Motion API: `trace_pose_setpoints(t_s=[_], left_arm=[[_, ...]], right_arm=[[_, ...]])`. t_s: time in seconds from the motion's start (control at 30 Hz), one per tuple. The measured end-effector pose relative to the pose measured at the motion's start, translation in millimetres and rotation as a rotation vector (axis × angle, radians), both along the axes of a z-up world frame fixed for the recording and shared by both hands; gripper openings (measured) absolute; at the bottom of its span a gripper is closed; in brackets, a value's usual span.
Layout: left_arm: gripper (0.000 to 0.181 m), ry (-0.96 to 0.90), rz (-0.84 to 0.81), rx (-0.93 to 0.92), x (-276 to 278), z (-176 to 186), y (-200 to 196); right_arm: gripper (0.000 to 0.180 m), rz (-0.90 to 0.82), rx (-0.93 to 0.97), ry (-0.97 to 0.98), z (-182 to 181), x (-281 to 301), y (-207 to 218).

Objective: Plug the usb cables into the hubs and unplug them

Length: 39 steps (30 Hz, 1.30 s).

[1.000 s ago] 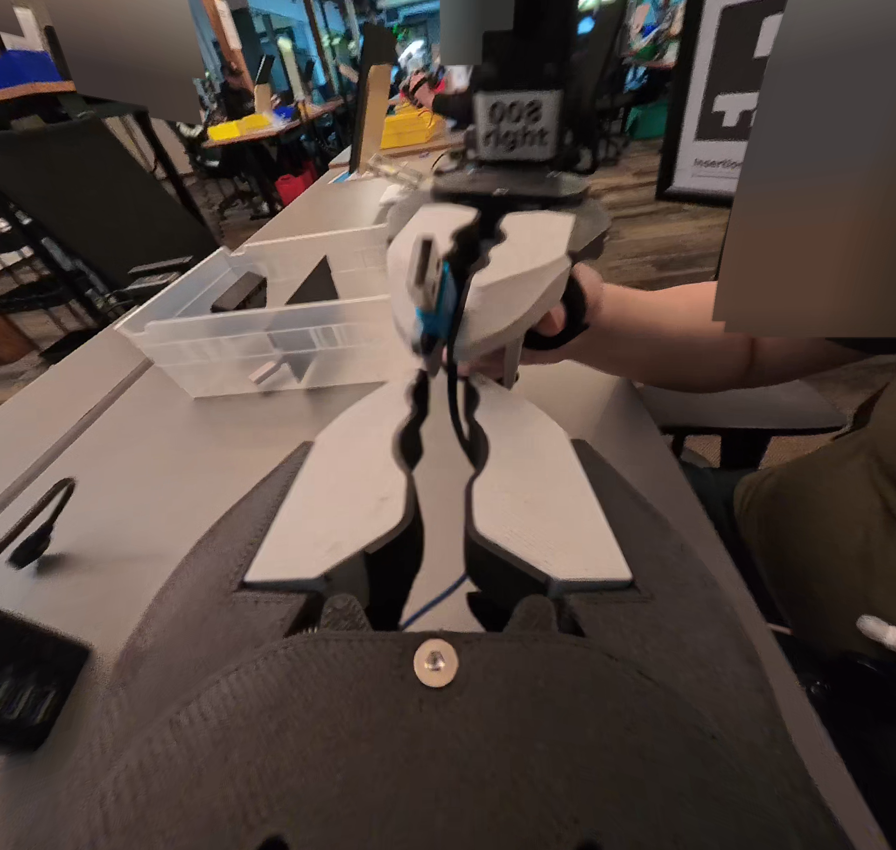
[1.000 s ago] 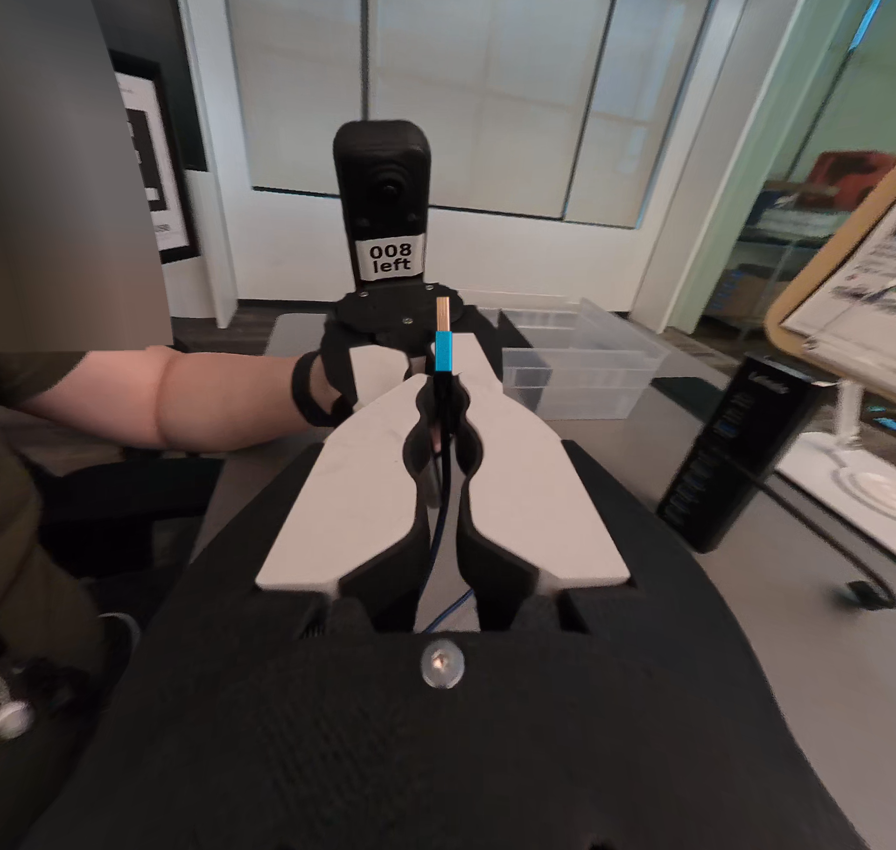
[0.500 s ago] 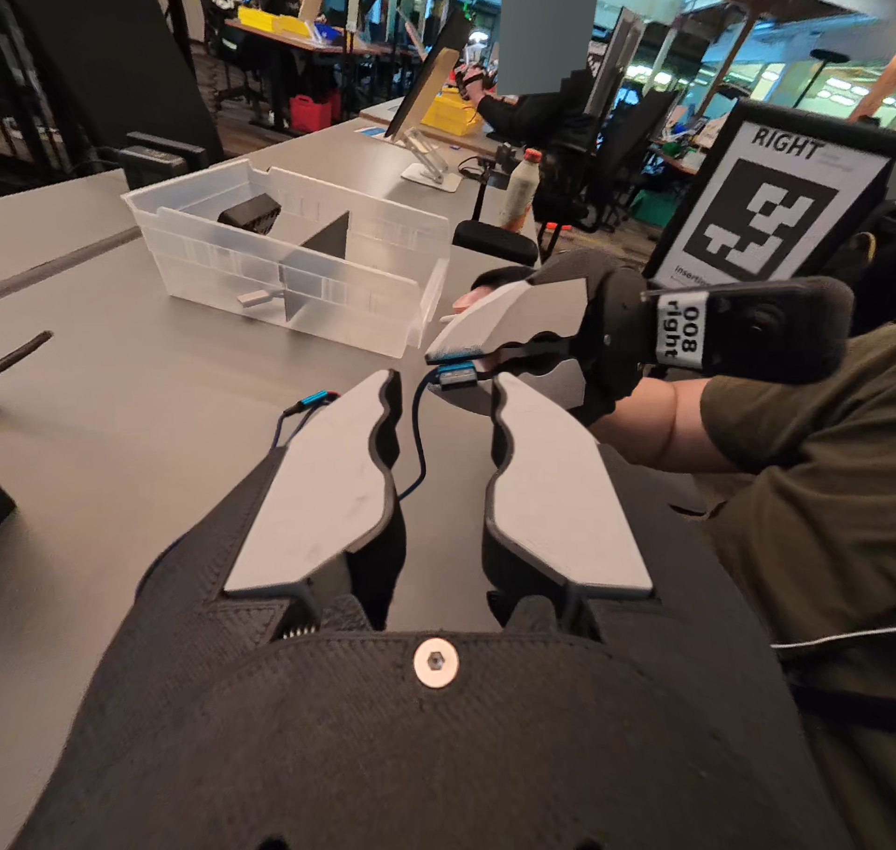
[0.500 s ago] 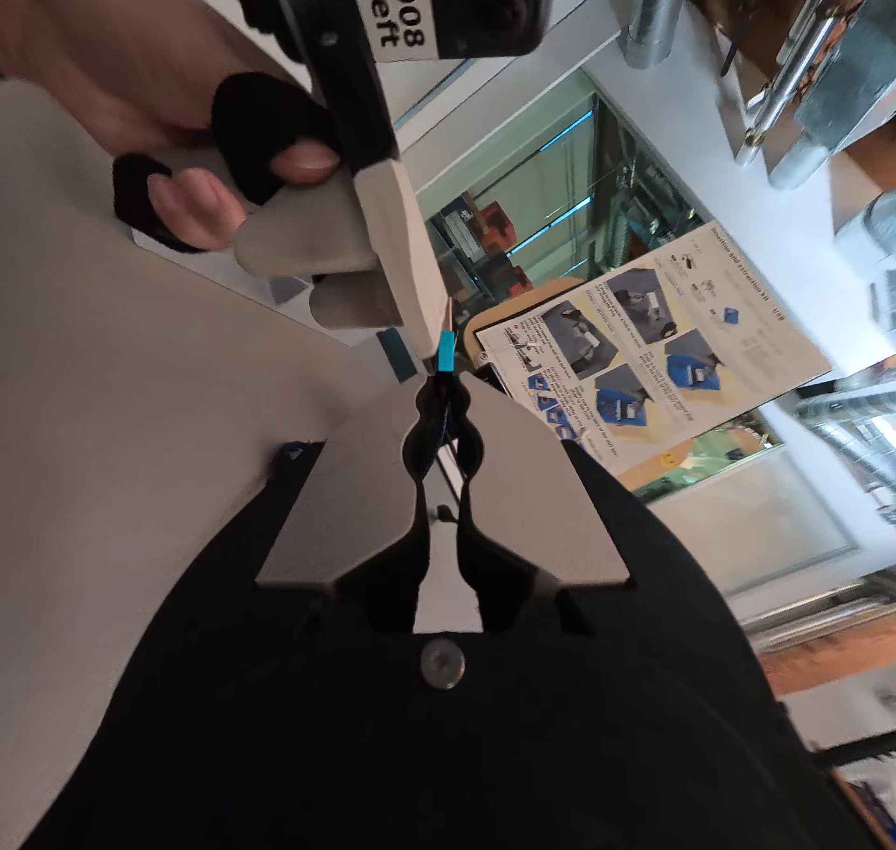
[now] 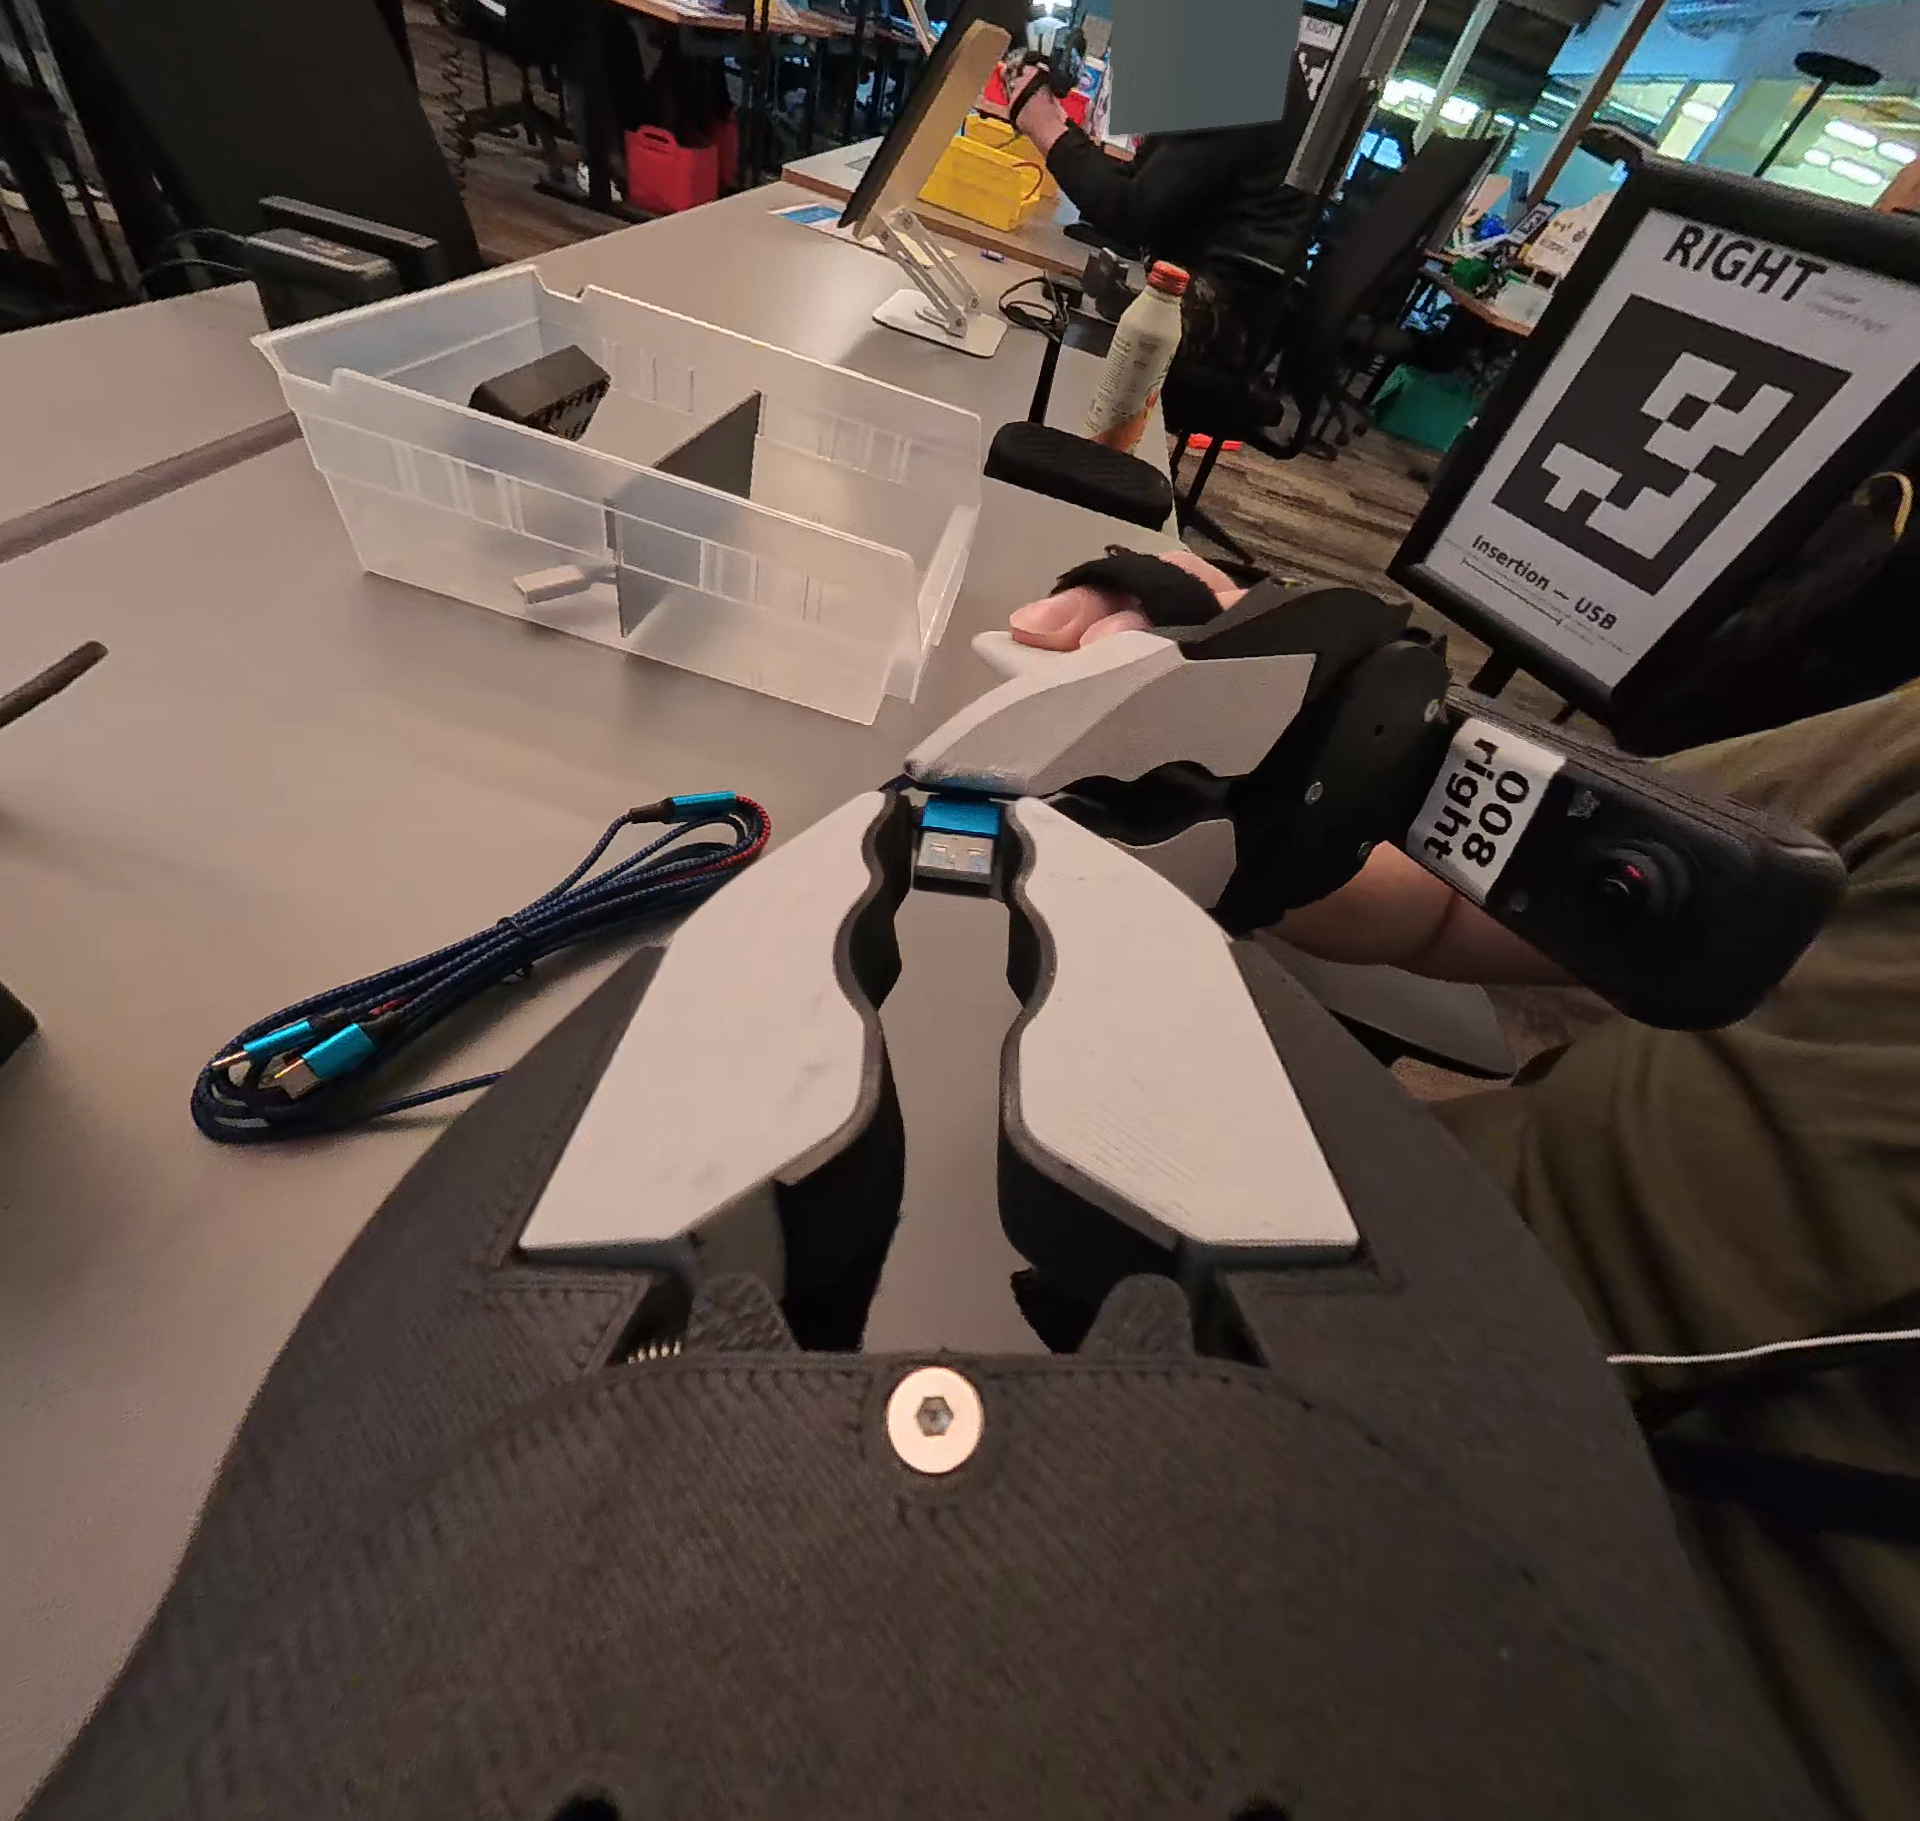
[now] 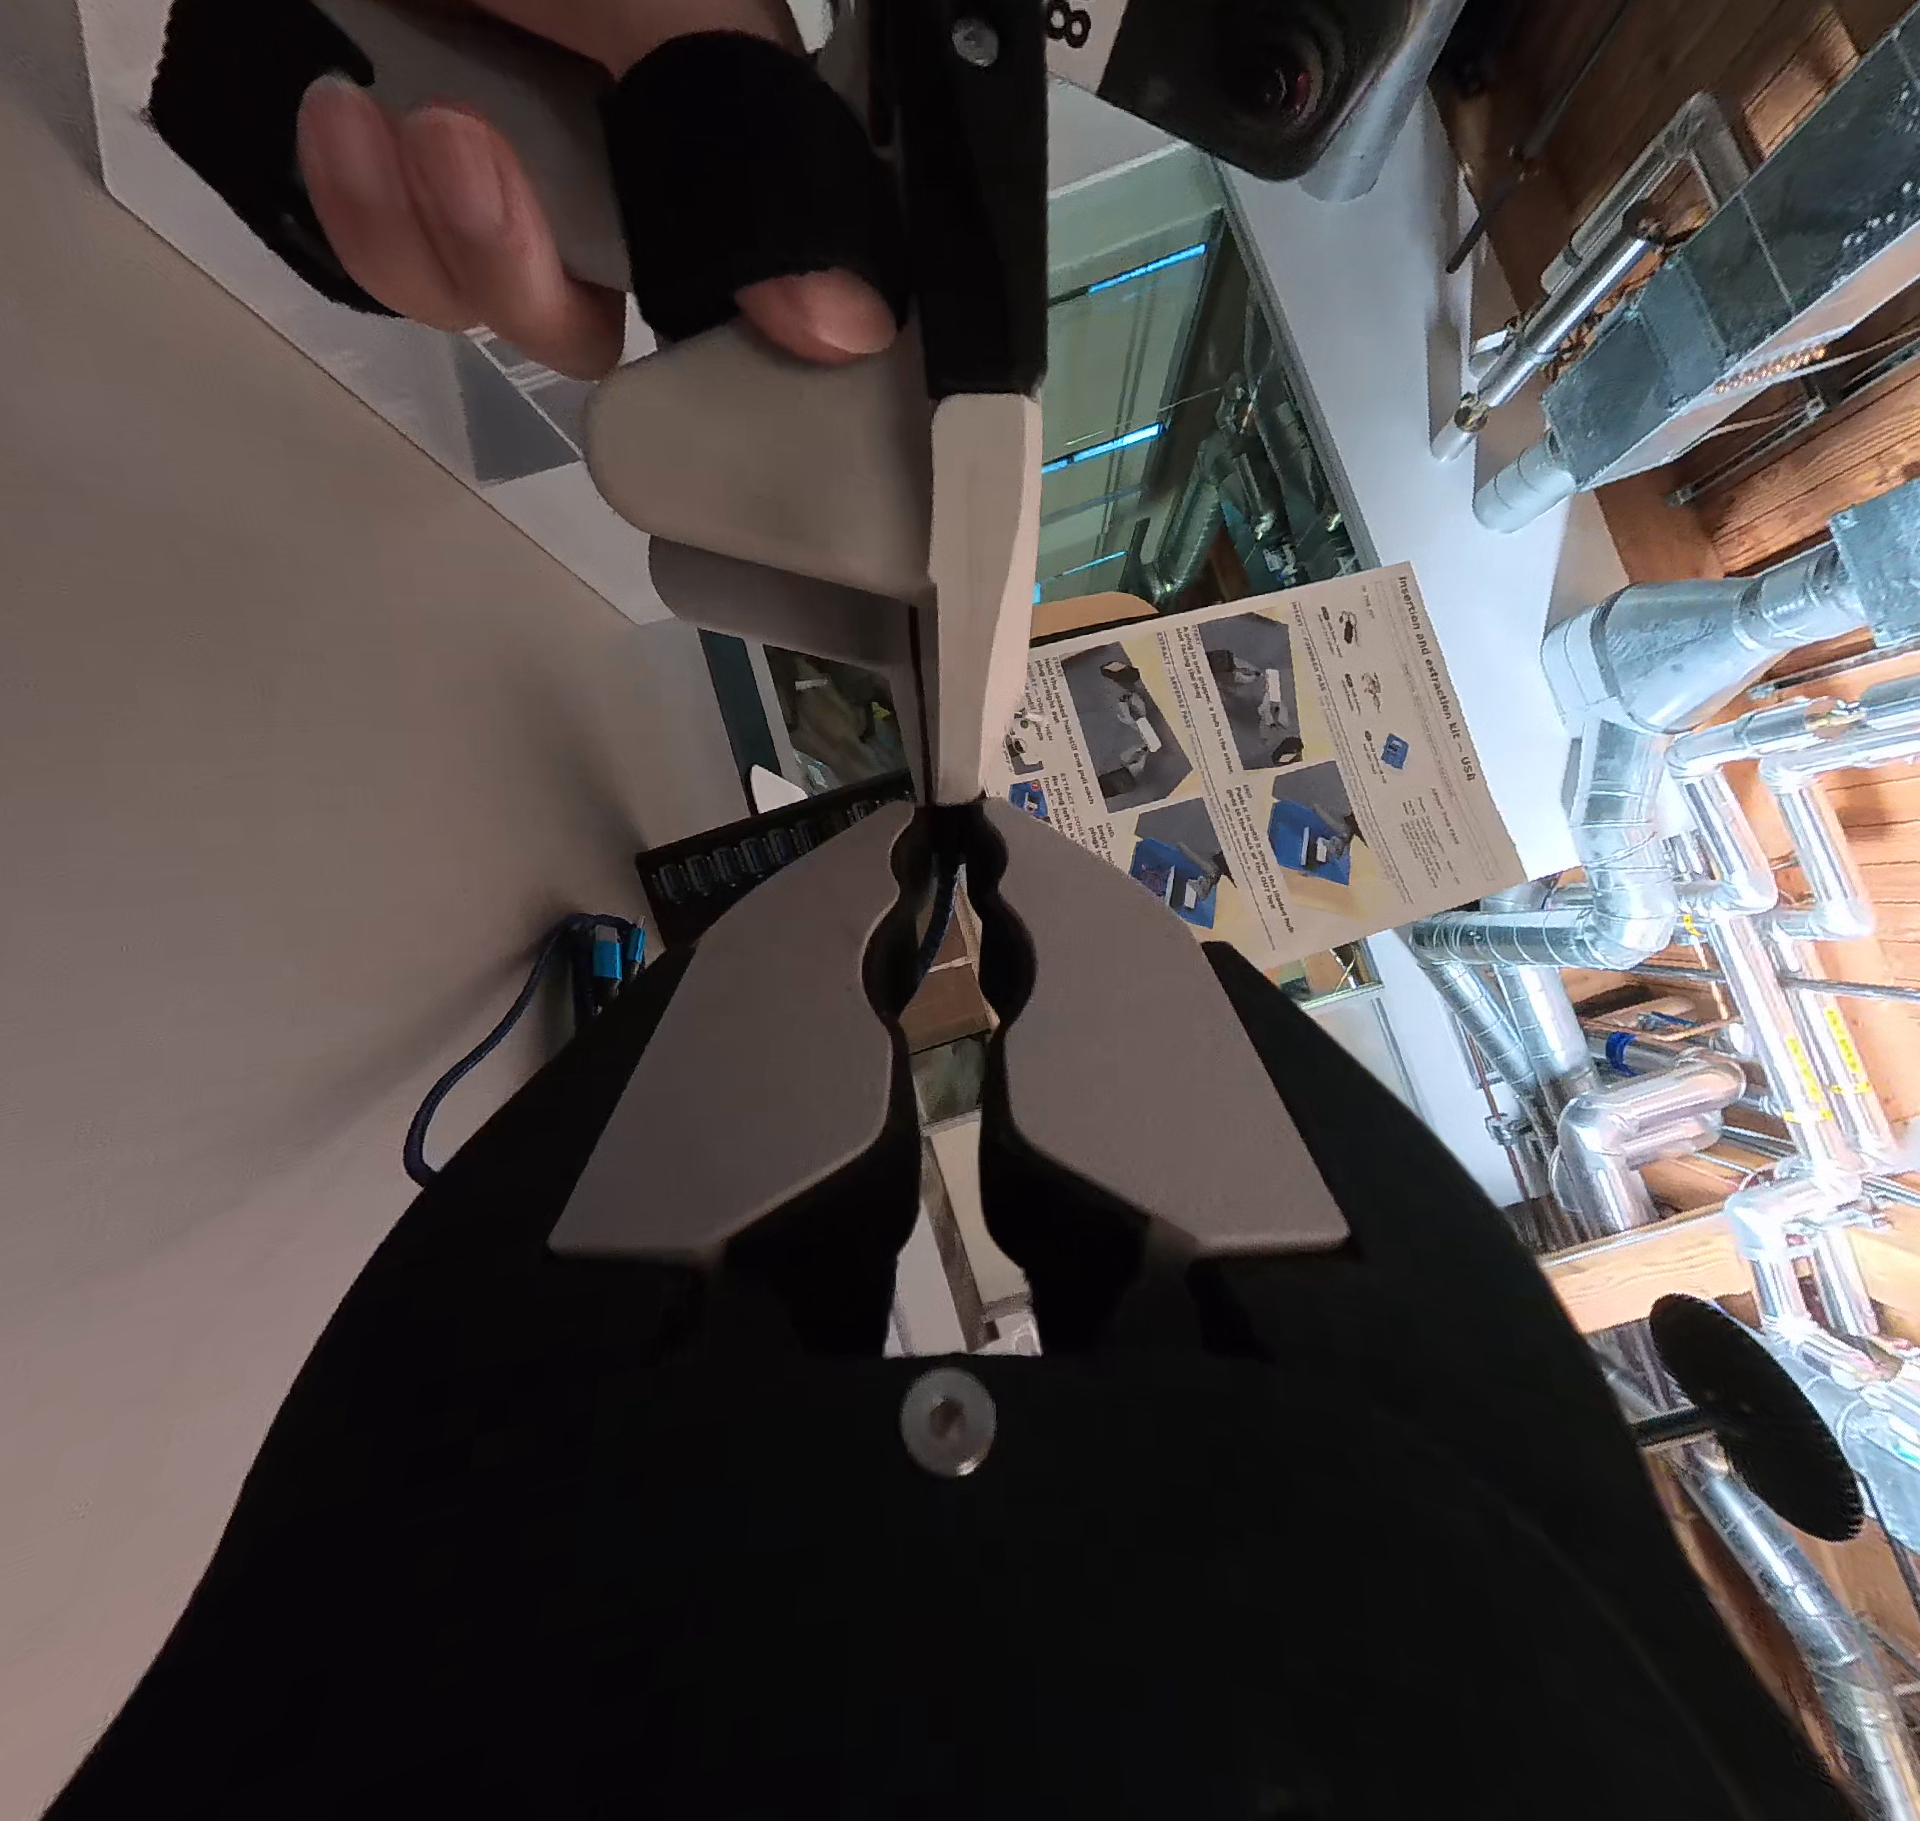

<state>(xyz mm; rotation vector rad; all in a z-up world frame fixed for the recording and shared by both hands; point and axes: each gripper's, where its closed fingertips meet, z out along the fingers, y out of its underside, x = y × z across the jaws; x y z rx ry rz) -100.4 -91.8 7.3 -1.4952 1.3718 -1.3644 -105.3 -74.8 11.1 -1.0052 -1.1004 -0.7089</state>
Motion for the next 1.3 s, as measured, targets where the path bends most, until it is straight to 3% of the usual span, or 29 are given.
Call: trace_pose_setpoints(t_s=[0.23,0.37,0.43,0.53,0.63,0.67,0.77,0.87,1.0,1.07,1.1,1.2,1.3], left_arm=[[0.013,0.021,0.003,0.014,-0.9,-1.3,3.9],[0.013,-0.017,0.041,-0.009,-8.9,5.5,17.8],[0.012,-0.052,0.042,-0.027,-13.9,12.0,21.9],[0.013,-0.105,0.008,-0.037,-18.5,22.1,19.3],[0.013,-0.141,-0.062,-0.007,-19.8,30.6,4.8],[0.013,-0.145,-0.077,0.017,-20.1,32.3,0.2],[0.014,-0.168,-0.108,0.067,-22.2,39.5,-11.9],[0.013,-0.19,-0.139,0.103,-26.9,46.4,-20.9],[0.013,-0.255,-0.188,0.067,-34.8,58.9,-28.2],[0.013,-0.282,-0.217,0.049,-39.2,64.1,-31.0],[0.013,-0.285,-0.217,0.051,-40.3,65.0,-30.7],[0.013,-0.246,-0.203,0.079,-40.1,58.9,-27.8],[0.013,-0.236,-0.23,0.082,-41.5,56.9,-31.2]], right_arm=[[0.006,0.011,-0.012,0.03,-2.1,-0.3,2.7],[0.015,0.04,-0.088,0.219,4.3,8.7,0.7],[0.002,0.253,-0.291,0.333,-5.7,-14.4,-22.0],[0.001,0.655,-0.646,0.609,-11.2,-56.9,-64.6],[0.029,0.757,-1.002,0.975,-19.9,-68.2,-47.5],[0.028,0.789,-1.052,1.059,-19.4,-66.7,-38.5],[0.033,0.83,-0.972,1.219,-2.6,-52.6,-16.7],[0.054,0.854,-0.907,1.334,12.0,-40.0,-6.0],[0.052,1.254,-0.814,1.575,52.0,-9.1,-22.3],[0.04,1.451,-0.804,1.573,66.0,-2.1,-38.7],[0.035,1.467,-0.813,1.516,67.4,-7.3,-43.8],[0.029,1.27,-0.773,1.206,58.1,-36.4,-50.8],[0.024,1.133,-0.716,1.062,57.3,-43.8,-48.7]])
